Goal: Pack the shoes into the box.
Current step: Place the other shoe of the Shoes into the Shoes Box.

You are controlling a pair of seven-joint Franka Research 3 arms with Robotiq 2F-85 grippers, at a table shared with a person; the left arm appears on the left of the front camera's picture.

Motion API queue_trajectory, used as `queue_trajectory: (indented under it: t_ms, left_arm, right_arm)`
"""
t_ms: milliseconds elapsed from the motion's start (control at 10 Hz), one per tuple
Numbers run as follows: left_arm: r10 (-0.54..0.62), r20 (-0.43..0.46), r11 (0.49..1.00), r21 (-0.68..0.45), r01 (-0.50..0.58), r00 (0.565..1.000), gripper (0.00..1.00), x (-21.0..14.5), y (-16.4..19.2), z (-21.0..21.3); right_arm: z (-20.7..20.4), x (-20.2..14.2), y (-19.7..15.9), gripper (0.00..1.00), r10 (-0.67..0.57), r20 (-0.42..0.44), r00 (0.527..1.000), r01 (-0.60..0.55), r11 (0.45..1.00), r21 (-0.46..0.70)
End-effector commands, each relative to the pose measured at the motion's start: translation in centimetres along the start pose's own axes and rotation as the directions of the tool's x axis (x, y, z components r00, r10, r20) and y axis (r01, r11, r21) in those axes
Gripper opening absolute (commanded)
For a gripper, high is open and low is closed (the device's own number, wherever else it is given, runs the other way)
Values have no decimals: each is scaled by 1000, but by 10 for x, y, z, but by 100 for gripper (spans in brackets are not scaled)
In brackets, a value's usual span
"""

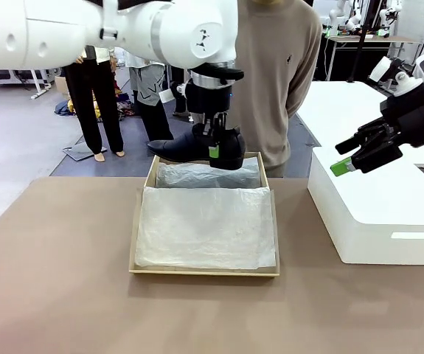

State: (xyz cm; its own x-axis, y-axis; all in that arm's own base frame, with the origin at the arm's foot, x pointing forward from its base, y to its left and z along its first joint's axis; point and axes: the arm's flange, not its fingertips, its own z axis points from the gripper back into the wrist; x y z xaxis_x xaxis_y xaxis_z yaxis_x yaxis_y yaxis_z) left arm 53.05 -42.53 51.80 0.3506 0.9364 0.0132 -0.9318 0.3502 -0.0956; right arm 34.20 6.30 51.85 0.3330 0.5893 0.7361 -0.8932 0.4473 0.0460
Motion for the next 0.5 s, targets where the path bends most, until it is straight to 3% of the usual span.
queue_trajectory:
  t_ms: [0,400]
  left_arm:
    - [151,51,988,13,-152,987,0,-16,-12,1]
    - [212,43,977,16,-213,976,0,-26,-17,-16]
  right_arm:
    - [-3,0,-3,100,21,35,999,-21,1000,13]
    - [-3,0,-3,100,21,35,999,-21,1000,13]
